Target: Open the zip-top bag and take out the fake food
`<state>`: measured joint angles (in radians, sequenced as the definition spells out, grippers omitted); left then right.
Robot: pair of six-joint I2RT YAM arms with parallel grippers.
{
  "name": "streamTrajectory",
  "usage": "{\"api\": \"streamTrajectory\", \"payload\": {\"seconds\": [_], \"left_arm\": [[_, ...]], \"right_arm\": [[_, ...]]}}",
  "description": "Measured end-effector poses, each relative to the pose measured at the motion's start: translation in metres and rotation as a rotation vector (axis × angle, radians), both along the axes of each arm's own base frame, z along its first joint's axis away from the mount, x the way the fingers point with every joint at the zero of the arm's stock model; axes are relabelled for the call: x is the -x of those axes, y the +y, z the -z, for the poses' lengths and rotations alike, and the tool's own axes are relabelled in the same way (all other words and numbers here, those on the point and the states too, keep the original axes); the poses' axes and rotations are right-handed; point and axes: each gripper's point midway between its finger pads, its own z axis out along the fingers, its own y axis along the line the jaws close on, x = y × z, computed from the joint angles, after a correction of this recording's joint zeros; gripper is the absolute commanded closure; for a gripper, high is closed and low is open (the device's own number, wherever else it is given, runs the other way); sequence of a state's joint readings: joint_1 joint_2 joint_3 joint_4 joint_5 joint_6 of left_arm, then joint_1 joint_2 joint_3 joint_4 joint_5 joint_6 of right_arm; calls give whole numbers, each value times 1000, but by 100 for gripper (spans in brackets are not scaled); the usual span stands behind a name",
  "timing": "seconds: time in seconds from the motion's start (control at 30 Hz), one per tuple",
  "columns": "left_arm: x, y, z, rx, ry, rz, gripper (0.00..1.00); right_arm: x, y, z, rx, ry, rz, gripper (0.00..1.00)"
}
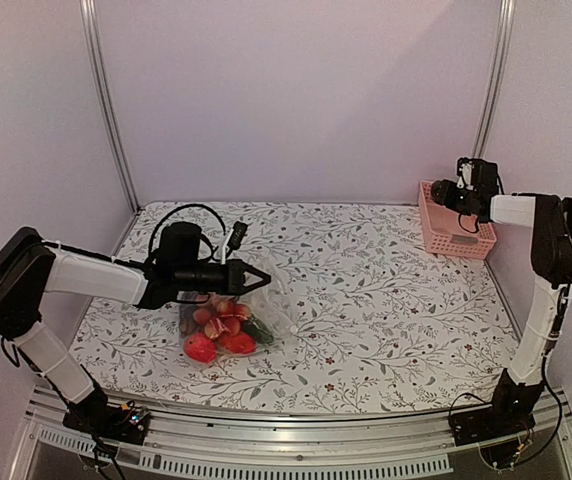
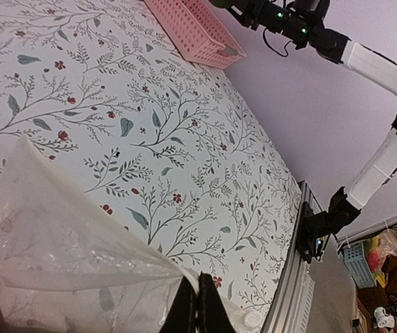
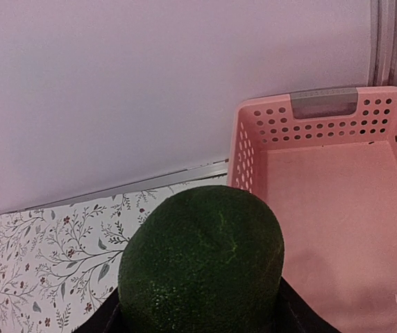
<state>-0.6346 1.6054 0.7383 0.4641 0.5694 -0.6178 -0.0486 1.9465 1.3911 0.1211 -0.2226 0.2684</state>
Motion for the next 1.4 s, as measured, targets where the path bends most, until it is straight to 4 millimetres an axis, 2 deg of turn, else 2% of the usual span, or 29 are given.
{"api": "streamTrajectory", "payload": {"seconds": [0.27, 0.47, 0.57, 0.67, 0.8, 1.17, 1.27, 1.4], "left_arm": [[-2, 0, 3, 2, 5, -1, 100], [-4, -1, 9, 4, 22, -2, 100], [-5, -2, 10, 4, 29, -1, 100], [-6, -2, 9, 7, 27, -3, 100], [-7, -2, 8, 10, 26, -3, 100], [-10, -4, 12, 7, 34, -3, 100], [-10, -4, 13, 6, 39, -4, 100], [-10, -4, 14, 7, 44, -4, 100]], "right_arm": [[-42, -41, 43, 20, 84, 81, 47], [-61, -62, 74, 14, 133, 104, 43], [-64, -69, 92, 13, 169, 109, 35], [-63, -71, 107, 12, 202, 107, 21], [-62, -71, 116, 5, 228, 98, 2], [-67, -74, 89, -13, 198, 126, 1], [-64, -74, 63, -39, 168, 144, 1], [-56, -66, 8, -65, 85, 116, 1]]}}
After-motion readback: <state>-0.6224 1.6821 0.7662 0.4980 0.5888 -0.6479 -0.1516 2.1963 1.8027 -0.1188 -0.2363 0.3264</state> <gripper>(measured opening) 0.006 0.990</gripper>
